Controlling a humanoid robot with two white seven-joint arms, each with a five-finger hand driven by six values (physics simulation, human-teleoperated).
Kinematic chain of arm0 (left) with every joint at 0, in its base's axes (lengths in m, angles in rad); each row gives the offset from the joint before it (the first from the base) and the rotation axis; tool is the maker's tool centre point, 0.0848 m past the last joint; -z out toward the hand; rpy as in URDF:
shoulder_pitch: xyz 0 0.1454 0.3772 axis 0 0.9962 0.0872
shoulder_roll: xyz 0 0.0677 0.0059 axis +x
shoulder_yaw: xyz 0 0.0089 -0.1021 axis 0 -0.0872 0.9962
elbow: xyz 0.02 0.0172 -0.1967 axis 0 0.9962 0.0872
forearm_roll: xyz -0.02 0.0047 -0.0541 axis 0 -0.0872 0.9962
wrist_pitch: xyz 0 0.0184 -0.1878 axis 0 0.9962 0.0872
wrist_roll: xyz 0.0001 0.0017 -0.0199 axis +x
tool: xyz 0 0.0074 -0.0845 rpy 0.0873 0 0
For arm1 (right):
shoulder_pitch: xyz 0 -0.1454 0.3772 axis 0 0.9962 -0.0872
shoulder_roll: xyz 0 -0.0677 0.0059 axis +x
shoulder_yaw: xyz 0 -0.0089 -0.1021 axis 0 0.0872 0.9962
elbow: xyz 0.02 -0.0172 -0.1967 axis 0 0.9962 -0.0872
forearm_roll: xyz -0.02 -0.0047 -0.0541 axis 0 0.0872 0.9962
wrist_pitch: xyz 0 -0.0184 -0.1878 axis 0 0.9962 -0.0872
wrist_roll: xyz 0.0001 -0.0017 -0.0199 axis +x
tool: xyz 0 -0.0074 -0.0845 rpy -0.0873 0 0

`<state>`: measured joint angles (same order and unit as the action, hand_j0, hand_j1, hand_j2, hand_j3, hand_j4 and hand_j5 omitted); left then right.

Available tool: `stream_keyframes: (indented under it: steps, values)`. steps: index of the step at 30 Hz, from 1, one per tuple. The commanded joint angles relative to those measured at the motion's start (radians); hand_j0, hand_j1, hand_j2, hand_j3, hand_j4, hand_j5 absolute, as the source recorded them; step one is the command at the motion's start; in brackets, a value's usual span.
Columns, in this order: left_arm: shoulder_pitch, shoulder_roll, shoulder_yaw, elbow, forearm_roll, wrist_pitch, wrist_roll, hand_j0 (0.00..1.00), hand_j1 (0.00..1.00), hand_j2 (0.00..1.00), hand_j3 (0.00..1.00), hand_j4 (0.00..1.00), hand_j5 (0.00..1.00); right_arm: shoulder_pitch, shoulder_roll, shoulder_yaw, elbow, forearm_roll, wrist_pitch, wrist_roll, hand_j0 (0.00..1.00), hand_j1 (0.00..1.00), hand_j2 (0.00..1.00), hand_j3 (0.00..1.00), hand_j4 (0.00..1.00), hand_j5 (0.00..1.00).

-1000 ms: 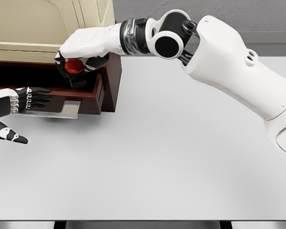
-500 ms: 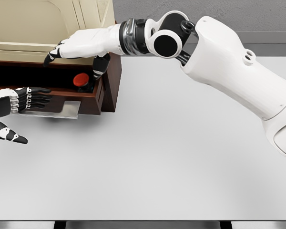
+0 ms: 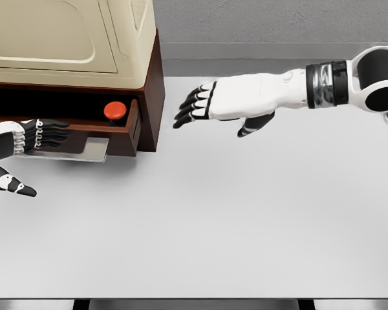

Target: Open the cabinet drawer with left arm, and place a switch into the drawer with right arm

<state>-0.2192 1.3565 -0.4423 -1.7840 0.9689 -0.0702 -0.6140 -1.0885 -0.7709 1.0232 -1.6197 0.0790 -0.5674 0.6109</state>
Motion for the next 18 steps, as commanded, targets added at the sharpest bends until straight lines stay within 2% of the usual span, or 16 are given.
stream_keyframes:
  steps: [1,3,4,7,8,9,13,18]
  values:
    - [0.000,0.003,-0.018,0.018,-0.176,0.004,0.003,1.00,1.00,1.00,1.00,1.00,1.00,0.010,-0.119,-0.093,0.015,-0.015,-0.043,0.000,1.00,1.00,1.00,1.00,1.00,1.00]
    - [-0.003,0.001,-0.018,0.018,-0.168,0.003,0.003,1.00,1.00,1.00,1.00,1.00,1.00,0.139,-0.125,-0.230,0.066,-0.012,-0.043,0.000,1.00,1.00,1.00,1.00,1.00,1.00]
    - [-0.003,0.003,-0.018,0.018,-0.168,0.003,0.003,1.00,1.00,1.00,1.00,1.00,1.00,0.173,-0.126,-0.256,0.070,-0.008,-0.043,0.000,1.00,1.00,1.00,1.00,1.00,1.00]
    - [-0.003,0.000,-0.018,0.018,-0.159,0.000,0.003,1.00,1.00,1.00,1.00,1.00,1.00,0.183,-0.133,-0.259,0.092,-0.005,-0.043,0.000,1.00,1.00,1.00,1.00,1.00,1.00]
    - [-0.005,0.000,-0.016,0.018,-0.157,-0.002,0.003,1.00,1.00,1.00,1.00,1.00,1.00,0.191,-0.153,-0.264,0.093,-0.005,-0.043,0.000,1.00,1.00,1.00,1.00,1.00,1.00]
    - [-0.005,0.000,-0.018,0.018,-0.156,-0.003,0.003,1.00,1.00,1.00,1.00,1.00,1.00,0.206,-0.159,-0.288,0.095,-0.005,-0.043,0.000,1.00,1.00,1.00,1.00,1.00,1.00]
    - [-0.005,0.000,-0.016,0.018,-0.154,-0.006,0.003,1.00,1.00,1.00,1.00,1.00,1.00,0.248,-0.157,-0.291,0.146,-0.005,-0.043,0.000,1.00,1.00,1.00,1.00,1.00,1.00]
    - [-0.009,0.000,-0.016,0.017,-0.156,-0.010,0.003,1.00,1.00,1.00,1.00,1.00,1.00,0.251,-0.171,-0.296,0.162,-0.005,-0.043,0.000,1.00,1.00,1.00,1.00,1.00,1.00]
